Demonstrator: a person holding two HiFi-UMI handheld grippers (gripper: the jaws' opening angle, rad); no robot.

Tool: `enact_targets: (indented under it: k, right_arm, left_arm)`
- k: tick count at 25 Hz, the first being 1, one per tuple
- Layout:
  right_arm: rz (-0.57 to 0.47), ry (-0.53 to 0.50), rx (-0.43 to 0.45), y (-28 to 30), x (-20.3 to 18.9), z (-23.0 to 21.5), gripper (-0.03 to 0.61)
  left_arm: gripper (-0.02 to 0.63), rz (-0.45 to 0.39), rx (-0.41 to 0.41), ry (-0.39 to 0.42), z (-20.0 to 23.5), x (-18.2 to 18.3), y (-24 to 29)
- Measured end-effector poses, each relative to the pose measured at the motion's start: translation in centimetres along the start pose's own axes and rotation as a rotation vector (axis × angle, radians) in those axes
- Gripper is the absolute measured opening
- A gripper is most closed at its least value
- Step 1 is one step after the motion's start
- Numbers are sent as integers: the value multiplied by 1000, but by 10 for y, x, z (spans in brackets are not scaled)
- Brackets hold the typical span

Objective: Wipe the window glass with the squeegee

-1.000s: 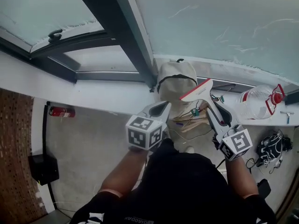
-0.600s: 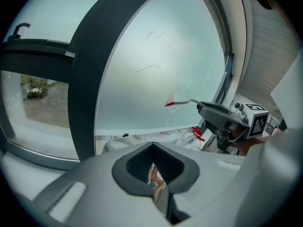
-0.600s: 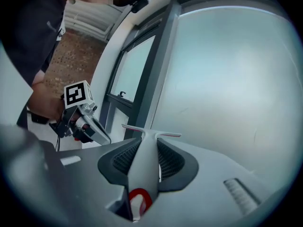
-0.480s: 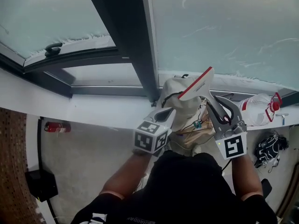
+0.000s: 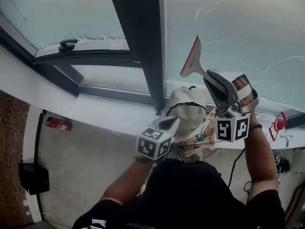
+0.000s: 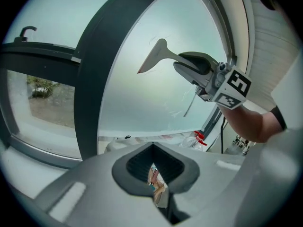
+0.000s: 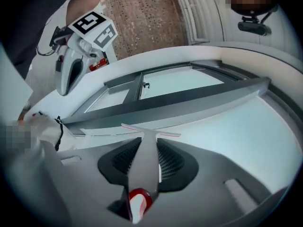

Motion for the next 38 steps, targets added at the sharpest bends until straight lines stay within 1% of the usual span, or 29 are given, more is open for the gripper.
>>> enact_targets:
  k: [3,6,9,13,17,19,23,27,33,38]
  right_arm:
    - [-61,-68,-31,29,3,-25,124]
    - [-112,-154,-50,57,7,-45,124]
    - [-145,-208,-54,85,11,-60,124]
    - [-162,-270,-38,106,10,-63,124]
    - [-167,-347,-29,116,2,-62,124]
    - [-166,-357,-31,118,-1,-64,124]
    - [-163,-344,-41,113,-8,-67,124]
    - [-147,-323,-74,101,-20,-68,124]
    - [-112,-310,-169,72,-53,-71,124]
    - [-66,-297,-191,46,-84,-75,123]
  left_arm:
    - [0,-30,44,-23,-3,3,-6]
    - [0,-35,74,-32,-8,0,-9]
    - [0,-43,100,-47,-10,-2,-13]
    - [0,-51,137,-62,-9,-4,-16]
    - [0,-66,157,-58,-8,2,-17]
    - [0,-76,165,-60,-6,5,-17]
    - [0,-75,163,-53,-7,11,-9]
    - [0,-69,150,-41,-12,16,2]
    - [0,-45,130,-22,-20,19,16]
    - [0,-18,109,1,-29,19,27]
Point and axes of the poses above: the fingertips, and each gripper's own axes: y forward along the fingers, z to its left, x out of its top, the point moved 1 cm from there along -y, backward along the fingers, and after that the axes turned 10 degrees about -x, right-handed, at the moved point
